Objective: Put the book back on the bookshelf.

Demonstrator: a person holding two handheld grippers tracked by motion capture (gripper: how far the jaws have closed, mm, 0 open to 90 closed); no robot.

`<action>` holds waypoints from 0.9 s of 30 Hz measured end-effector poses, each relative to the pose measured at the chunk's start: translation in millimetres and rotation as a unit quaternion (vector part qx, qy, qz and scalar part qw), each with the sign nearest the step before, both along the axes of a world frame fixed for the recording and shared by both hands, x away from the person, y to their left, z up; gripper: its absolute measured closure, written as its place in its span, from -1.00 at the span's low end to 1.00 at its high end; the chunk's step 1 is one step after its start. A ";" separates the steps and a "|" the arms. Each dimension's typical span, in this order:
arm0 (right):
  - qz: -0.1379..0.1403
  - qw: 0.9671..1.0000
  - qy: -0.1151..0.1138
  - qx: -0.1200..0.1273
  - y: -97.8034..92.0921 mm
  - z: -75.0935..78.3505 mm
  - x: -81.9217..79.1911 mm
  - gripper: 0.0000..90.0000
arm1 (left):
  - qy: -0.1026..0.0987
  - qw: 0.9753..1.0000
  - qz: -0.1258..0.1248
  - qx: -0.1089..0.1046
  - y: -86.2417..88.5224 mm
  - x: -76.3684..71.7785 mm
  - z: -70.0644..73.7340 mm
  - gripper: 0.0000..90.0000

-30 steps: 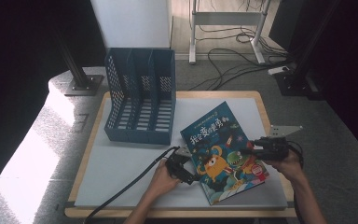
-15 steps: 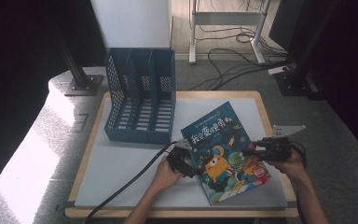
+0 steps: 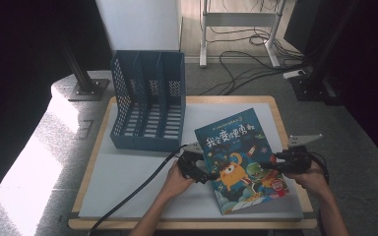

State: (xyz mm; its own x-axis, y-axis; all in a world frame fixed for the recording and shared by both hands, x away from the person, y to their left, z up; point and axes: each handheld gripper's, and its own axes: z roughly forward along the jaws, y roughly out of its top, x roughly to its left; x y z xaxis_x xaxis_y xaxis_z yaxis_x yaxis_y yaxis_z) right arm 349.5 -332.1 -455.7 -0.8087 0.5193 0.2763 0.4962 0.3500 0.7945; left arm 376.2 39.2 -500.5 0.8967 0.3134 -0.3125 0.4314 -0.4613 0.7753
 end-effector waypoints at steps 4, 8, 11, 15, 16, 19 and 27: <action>-0.017 1.000 0.011 -0.013 0.5 -6.5 -0.7 0.03 | 0.024 1.000 -0.008 -0.014 0.6 1.4 6.9 -1.00; -0.028 0.999 0.019 -0.018 0.4 -13.6 -1.3 -0.05 | 0.040 0.998 -0.019 -0.035 -1.5 0.3 12.4 -1.00; -0.032 0.999 0.022 -0.015 -0.7 -16.9 -1.9 -0.07 | 0.028 0.999 -0.021 -0.029 -3.8 -3.1 16.5 -0.99; -0.041 0.999 0.020 -0.025 0.5 -18.9 -3.1 -0.14 | 0.027 0.999 -0.015 -0.020 -4.1 -4.3 21.7 -0.93; -0.042 0.998 0.019 -0.030 1.8 -19.0 -3.8 -0.17 | 0.021 1.000 -0.009 -0.010 -3.8 -4.6 23.2 -0.87; -0.048 0.998 0.016 -0.045 5.4 -18.3 -5.7 -0.23 | 0.007 1.000 0.003 0.014 -3.2 -5.1 26.3 -0.63; -0.053 0.996 0.016 -0.064 11.2 -18.7 -6.0 -0.34 | -0.036 0.997 0.022 0.062 -3.6 -10.3 31.3 -0.24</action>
State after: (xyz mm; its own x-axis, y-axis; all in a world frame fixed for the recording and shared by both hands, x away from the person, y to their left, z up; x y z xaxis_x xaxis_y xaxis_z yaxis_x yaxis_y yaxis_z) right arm 343.5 -320.9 -474.4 -0.7396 0.6335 0.2274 0.5598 0.3913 0.7304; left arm 365.9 35.6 -469.1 0.9003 0.3844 -0.2042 0.3981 -0.5378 0.7432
